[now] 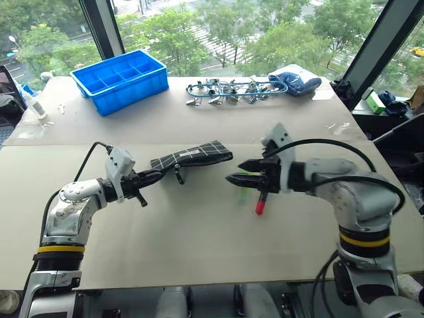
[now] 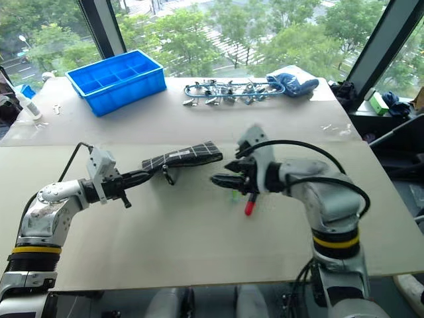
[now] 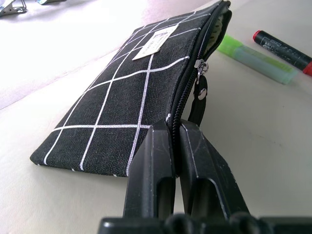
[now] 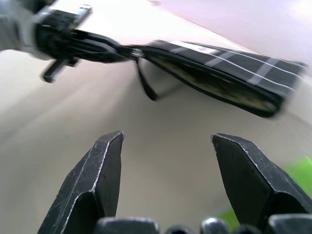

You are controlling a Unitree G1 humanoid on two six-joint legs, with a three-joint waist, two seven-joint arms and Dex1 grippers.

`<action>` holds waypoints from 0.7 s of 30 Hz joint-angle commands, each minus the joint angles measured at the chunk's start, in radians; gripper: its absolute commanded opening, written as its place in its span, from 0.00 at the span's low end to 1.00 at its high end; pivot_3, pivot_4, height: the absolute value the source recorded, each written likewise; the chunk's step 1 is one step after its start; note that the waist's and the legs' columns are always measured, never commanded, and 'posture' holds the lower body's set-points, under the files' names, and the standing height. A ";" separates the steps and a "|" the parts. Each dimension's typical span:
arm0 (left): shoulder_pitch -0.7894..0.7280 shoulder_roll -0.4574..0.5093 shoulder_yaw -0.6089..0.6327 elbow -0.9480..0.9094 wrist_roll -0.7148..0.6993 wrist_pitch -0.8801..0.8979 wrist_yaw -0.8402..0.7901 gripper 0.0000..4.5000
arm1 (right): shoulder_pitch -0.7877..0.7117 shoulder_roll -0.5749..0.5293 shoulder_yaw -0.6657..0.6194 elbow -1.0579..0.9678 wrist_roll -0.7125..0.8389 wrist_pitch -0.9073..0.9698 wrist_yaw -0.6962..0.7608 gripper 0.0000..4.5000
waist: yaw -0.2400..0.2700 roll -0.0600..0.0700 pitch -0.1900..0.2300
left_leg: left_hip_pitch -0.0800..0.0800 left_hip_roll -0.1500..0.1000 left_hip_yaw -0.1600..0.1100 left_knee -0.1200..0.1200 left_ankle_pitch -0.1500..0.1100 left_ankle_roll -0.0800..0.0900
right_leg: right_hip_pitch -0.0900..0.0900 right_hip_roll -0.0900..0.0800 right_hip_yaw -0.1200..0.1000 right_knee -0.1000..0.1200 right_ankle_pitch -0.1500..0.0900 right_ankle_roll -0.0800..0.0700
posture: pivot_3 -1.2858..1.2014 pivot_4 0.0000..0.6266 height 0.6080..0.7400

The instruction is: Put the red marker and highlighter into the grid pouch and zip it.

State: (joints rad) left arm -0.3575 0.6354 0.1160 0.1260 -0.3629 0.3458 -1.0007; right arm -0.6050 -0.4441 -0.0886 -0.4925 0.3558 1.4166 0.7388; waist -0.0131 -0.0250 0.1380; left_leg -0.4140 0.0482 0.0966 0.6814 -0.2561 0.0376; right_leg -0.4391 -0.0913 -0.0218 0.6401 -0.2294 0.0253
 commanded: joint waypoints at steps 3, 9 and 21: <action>-0.017 -0.005 0.010 -0.021 -0.020 -0.012 0.001 0.00 | 0.119 -0.048 0.001 -0.152 -0.135 0.179 -0.276 0.71 | 0.001 0.000 0.000 | 0.001 0.000 0.000 0.000 0.000 0.000 | 0.000 0.000 -0.001 0.000 -0.001 -0.001 | 0.52 0.24 1.00; -0.034 -0.020 -0.003 -0.005 -0.013 -0.019 0.002 0.00 | 0.139 0.067 -0.004 -0.110 -0.206 0.195 -0.444 0.71 | -0.002 0.000 0.000 | 0.002 -0.001 0.000 0.000 0.000 -0.001 | 0.000 0.001 0.003 0.001 -0.001 -0.001 | 0.52 0.24 1.00; -0.031 -0.035 -0.016 -0.001 -0.003 -0.031 0.003 0.00 | 0.071 0.155 -0.024 -0.037 -0.205 0.198 -0.511 0.71 | 0.000 0.000 0.000 | 0.002 -0.001 -0.001 0.000 0.000 -0.001 | 0.000 0.001 0.003 0.000 -0.001 0.000 | 0.52 0.24 1.00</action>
State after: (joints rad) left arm -0.3814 0.6002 0.0955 0.1349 -0.3565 0.3324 -0.9969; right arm -0.5043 -0.3070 -0.1035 -0.5179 0.1414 1.6077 0.2379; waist -0.0132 -0.0253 0.1379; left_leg -0.4119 0.0469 0.0954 0.6813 -0.2556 0.0370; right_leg -0.4388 -0.0905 -0.0188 0.6407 -0.2301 0.0249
